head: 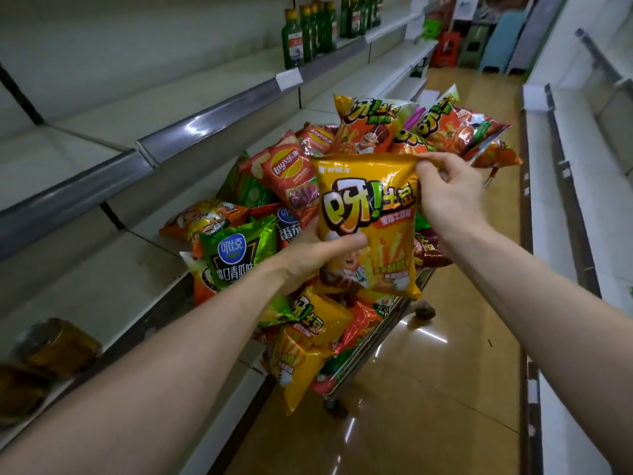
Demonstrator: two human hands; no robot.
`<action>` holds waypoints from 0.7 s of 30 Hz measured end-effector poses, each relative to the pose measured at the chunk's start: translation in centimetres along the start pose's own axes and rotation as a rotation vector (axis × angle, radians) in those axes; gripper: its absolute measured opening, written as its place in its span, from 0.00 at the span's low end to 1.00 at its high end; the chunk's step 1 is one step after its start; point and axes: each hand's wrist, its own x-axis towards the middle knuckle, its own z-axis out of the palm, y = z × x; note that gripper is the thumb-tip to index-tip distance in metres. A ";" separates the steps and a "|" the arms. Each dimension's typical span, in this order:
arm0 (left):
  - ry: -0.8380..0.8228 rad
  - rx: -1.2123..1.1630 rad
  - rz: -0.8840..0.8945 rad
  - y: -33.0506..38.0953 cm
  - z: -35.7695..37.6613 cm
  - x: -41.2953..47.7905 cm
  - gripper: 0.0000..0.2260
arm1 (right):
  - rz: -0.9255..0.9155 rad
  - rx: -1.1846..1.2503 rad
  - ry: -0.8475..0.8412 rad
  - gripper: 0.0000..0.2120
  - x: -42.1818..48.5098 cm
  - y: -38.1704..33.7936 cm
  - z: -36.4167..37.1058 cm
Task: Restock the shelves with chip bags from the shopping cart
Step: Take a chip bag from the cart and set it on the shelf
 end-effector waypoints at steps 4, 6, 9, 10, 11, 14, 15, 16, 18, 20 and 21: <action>0.034 -0.046 -0.039 -0.3 -0.1 -0.6 0.20 | 0.252 0.102 -0.167 0.49 -0.4 0.8 0.8; 0.018 -0.085 -0.093 -0.5 -0.3 -1.1 0.22 | 0.330 0.176 -0.250 0.39 -1.0 1.3 1.3; 0.037 -0.088 -0.156 -0.7 -0.4 -1.8 0.36 | 0.351 0.217 -0.215 0.15 -1.3 2.4 2.2; 0.040 -0.087 -0.181 -1.0 -0.6 -1.8 0.40 | 0.351 0.204 -0.180 0.13 -1.3 2.5 2.4; 0.043 -0.089 -0.203 -0.9 -0.7 -2.0 0.40 | 0.362 0.196 -0.143 0.14 -1.2 2.6 2.6; 0.054 -0.089 -0.202 -1.0 -1.0 -2.3 0.28 | 0.432 0.172 -0.117 0.20 -0.8 2.4 3.2; 0.087 -0.089 -0.200 -1.1 -1.2 -2.4 0.29 | 0.452 0.161 -0.132 0.20 -0.7 2.3 3.4; 0.134 -0.092 -0.208 -1.4 -1.4 -2.5 0.32 | 0.466 0.150 -0.155 0.19 -0.6 2.4 3.5; 0.237 -0.146 -0.246 -1.5 -1.8 -2.7 0.35 | 0.467 0.124 -0.217 0.20 -0.6 2.5 3.7; 0.338 -0.215 -0.247 -1.6 -2.6 -2.6 0.39 | 0.455 0.084 -0.257 0.25 -0.6 2.5 3.8; 0.361 -0.233 -0.268 -1.6 -3.0 -2.6 0.43 | 0.457 0.069 -0.262 0.26 -0.5 2.7 3.8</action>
